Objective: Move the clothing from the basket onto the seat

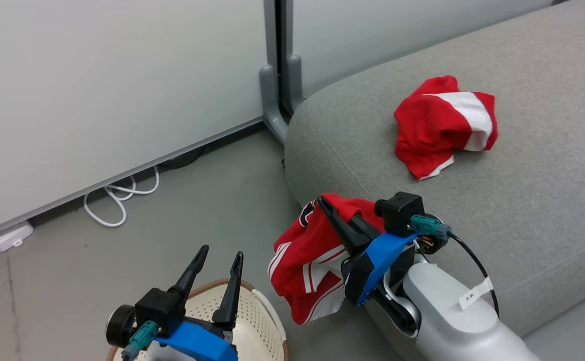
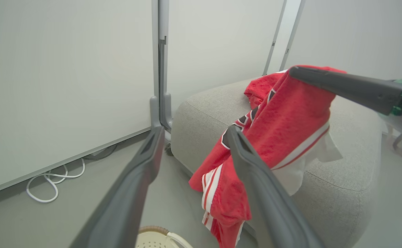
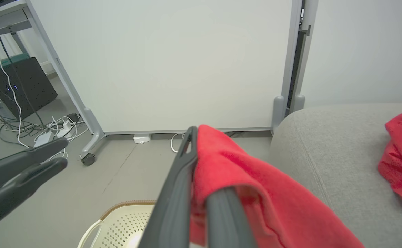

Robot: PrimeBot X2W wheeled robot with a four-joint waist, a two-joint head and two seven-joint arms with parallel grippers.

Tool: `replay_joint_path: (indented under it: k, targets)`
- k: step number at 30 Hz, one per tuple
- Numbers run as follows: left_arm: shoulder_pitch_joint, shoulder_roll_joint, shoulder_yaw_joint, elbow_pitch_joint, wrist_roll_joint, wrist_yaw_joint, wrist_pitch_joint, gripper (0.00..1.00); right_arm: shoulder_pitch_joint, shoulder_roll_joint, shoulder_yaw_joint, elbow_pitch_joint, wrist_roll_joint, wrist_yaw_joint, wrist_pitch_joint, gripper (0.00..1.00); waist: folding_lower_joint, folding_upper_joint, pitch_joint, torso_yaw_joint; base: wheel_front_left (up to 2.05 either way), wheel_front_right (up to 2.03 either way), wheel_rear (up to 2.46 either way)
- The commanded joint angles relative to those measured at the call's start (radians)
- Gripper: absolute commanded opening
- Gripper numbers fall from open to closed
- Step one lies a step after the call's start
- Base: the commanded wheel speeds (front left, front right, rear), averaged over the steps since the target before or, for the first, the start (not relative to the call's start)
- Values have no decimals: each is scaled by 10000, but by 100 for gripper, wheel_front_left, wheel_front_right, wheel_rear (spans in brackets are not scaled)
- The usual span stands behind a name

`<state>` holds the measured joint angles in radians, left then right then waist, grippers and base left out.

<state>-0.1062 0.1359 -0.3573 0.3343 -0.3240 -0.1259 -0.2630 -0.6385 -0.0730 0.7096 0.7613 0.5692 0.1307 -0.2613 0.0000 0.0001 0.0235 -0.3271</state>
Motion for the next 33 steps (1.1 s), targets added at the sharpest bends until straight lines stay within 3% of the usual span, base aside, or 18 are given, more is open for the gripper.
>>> replay_joint_path:
  k: [1, 16, 33]
  targets:
    - [-148, 22, 9, -45, 65, -78, -27, 100, -35, -47, -36, -62, -106, 1, -53, 0, 0, -1, 112, -442, 0, 0, 0]
    - [-223, 12, 34, -76, 98, -74, -26, 100, 126, -17, -303, -276, -208, 1, -53, 0, 0, -1, 325, -2021, 0, 0, 0]
    - [-349, 131, -191, -5, -20, -48, -26, 100, 243, 3, -563, -482, -100, 1, -53, 0, 0, -1, 481, -2093, 0, 0, 0]
